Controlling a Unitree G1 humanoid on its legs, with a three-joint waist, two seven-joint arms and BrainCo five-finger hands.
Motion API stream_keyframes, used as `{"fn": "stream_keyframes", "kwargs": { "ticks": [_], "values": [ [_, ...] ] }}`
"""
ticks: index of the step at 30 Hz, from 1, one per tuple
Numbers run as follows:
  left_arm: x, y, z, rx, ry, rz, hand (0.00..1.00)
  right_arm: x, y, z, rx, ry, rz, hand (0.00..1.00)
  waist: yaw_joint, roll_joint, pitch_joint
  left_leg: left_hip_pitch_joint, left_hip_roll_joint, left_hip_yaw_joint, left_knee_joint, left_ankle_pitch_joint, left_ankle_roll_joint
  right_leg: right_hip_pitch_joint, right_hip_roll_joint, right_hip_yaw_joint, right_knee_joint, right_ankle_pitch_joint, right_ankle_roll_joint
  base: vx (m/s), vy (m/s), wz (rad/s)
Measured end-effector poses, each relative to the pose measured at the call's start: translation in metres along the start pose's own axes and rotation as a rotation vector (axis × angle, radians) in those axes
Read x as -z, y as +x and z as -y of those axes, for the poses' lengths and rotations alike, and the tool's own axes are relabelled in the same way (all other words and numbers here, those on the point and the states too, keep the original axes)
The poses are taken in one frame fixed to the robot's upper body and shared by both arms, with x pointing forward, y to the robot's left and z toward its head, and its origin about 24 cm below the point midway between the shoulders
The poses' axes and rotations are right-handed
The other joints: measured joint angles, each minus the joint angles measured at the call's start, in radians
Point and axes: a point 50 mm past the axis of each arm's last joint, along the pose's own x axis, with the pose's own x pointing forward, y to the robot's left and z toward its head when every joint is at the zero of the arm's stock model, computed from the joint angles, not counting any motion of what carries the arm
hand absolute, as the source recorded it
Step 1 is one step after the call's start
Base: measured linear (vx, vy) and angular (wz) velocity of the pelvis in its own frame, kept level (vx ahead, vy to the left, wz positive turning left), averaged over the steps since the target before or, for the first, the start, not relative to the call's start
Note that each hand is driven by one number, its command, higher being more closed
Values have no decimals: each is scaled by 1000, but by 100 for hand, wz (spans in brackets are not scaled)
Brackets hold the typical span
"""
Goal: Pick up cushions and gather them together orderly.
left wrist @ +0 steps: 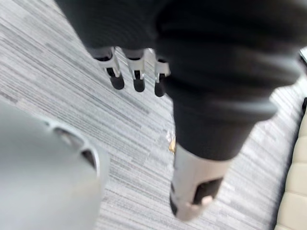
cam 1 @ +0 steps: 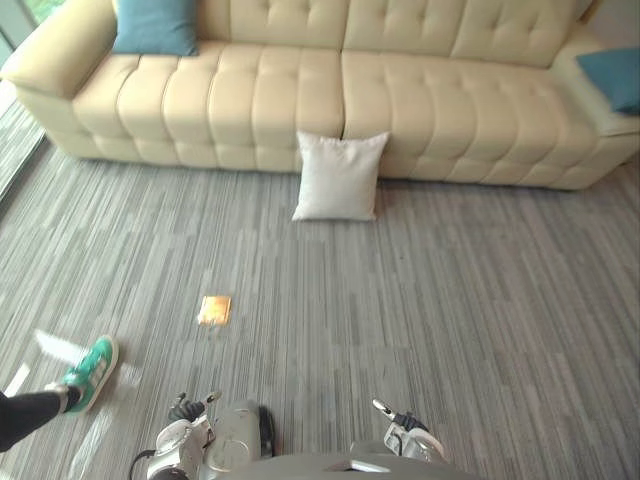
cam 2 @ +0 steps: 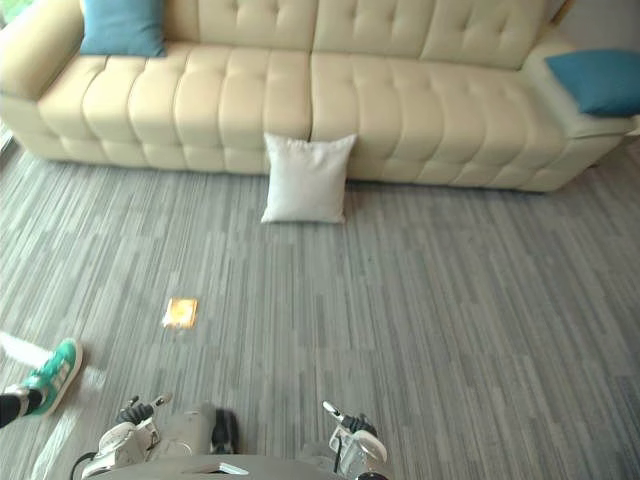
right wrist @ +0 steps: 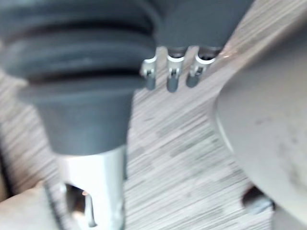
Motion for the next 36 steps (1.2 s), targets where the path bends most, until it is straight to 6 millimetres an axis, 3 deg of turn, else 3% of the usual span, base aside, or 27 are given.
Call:
{"fn": "stream_keyframes", "kwargs": {
  "ticks": [3,4,5,7,8,10,11,12,14,15,17,18,20,21,23,24,25,27,29,30,31,32,35,36],
  "values": [
    [2,-1,2,7,8,-6,0,-6,-2,-1,-18,-3,49,0,-13,9,2,153,2,5,-138,1,-15,-131,24,-119,-4,-81,-45,400,46,-16],
    [1,0,6,16,8,-4,0,-9,-3,0,-25,-2,70,0,-21,10,3,216,1,1,-189,-9,-34,-208,28,-203,-106,-105,-49,393,-24,11],
    [0,0,8,20,-1,-5,0,-10,-2,5,-11,3,72,0,-25,12,4,263,1,-3,-221,-10,-47,-244,36,-262,-211,-119,-75,529,-66,16],
    [2,0,13,29,-9,-19,0,-10,-1,13,10,15,68,0,-30,26,10,342,7,-27,-281,-21,-55,-272,60,-326,-394,-112,-107,481,-99,43],
    [4,0,20,44,-11,-28,0,-16,0,17,21,38,88,0,-46,47,23,375,28,-50,-302,-42,-75,-292,98,-320,-541,-64,-116,617,-167,63],
    [8,-2,29,68,10,-39,0,-20,1,17,23,53,97,0,-66,72,34,425,53,-86,-343,-51,-79,-283,134,-312,-775,37,-110,647,-209,74],
    [12,-3,34,79,19,-55,0,-19,1,22,36,51,93,0,-71,85,40,459,73,-121,-351,-49,-82,-267,157,-287,-787,185,-152,823,-286,64],
    [11,-4,45,104,15,-57,0,-30,3,21,34,51,122,0,-48,115,52,476,97,-139,-339,2,-95,-279,162,-294,-672,107,-205,828,-302,44],
    [14,-6,54,137,30,-60,0,-34,2,20,28,58,139,0,-60,120,52,499,91,-204,-305,117,-115,-283,118,-295,-508,-6,-226,642,-266,36],
    [15,-6,53,136,32,-65,0,-34,2,20,24,56,143,0,-65,125,47,499,95,-220,-278,153,-119,-279,119,-295,-488,-25,-230,619,-279,34],
    [20,-7,49,126,25,-75,0,-36,1,17,7,40,155,0,-70,158,32,403,134,-285,-19,267,-182,-172,169,-304,-558,-123,-214,732,-242,-3],
    [19,-7,46,116,7,-74,0,-41,0,17,5,42,177,0,-64,184,38,264,159,-363,276,420,-276,-98,217,-308,-612,-142,-228,598,-121,-24],
    [16,-6,44,106,-14,-62,0,-39,0,16,1,37,172,0,-60,185,41,151,181,-365,501,415,-295,-32,246,-303,-650,-155,-234,368,-44,-26],
    [11,-6,43,103,-25,-44,0,-36,-1,15,-6,25,164,0,-49,179,48,77,204,-335,632,374,-280,49,269,-292,-699,-160,-236,534,-32,-35],
    [4,-5,39,98,-25,-11,0,-29,-2,9,-24,19,144,0,-28,156,55,-11,214,-273,703,294,-222,150,277,-263,-773,-159,-234,443,7,-45],
    [-2,-5,41,106,-27,15,0,-25,-2,4,-40,7,130,0,-14,147,54,-111,214,-224,685,221,-171,230,274,-235,-850,-161,-218,300,62,-40],
    [-3,-5,42,109,-28,20,0,-24,-2,3,-44,3,129,0,-13,147,54,-142,214,-211,665,199,-162,249,270,-231,-870,-159,-210,450,130,-46],
    [-7,-5,41,112,-32,43,0,-23,-2,-1,-57,-13,121,0,-4,141,55,-234,211,-105,419,125,-127,333,225,-199,-937,-158,-155,467,224,-39],
    [-3,-6,39,104,-29,32,0,-19,-3,2,-52,-15,110,0,2,142,51,-213,186,-71,99,162,-119,372,196,-169,-942,-181,-114,486,270,-44],
    [3,-7,35,93,-26,20,0,-18,-3,3,-49,-19,109,0,12,147,46,-193,171,-92,-31,305,-93,385,196,-136,-932,-208,-83,454,310,-42],
    [0,-4,25,68,-15,26,0,-12,-4,-3,-65,-23,90,0,6,104,30,-176,135,-63,-44,282,-84,376,158,-93,-931,-204,-96,442,313,-31],
    [-1,-4,19,51,-14,29,0,-8,-6,-12,-90,-26,77,0,5,79,17,-176,119,-61,-51,266,-81,360,151,-61,-933,-168,-131,350,259,-12],
    [1,-2,8,22,-18,13,0,-3,-6,-17,-111,-50,57,0,29,33,-5,-136,108,17,-50,218,-50,338,113,13,-906,-100,-112,364,250,-40],
    [2,-2,8,22,-17,7,0,-5,-6,-18,-113,-52,62,0,33,33,-6,-113,105,34,-60,213,-43,335,106,17,-886,-84,-108,292,185,-81]
  ]
}}
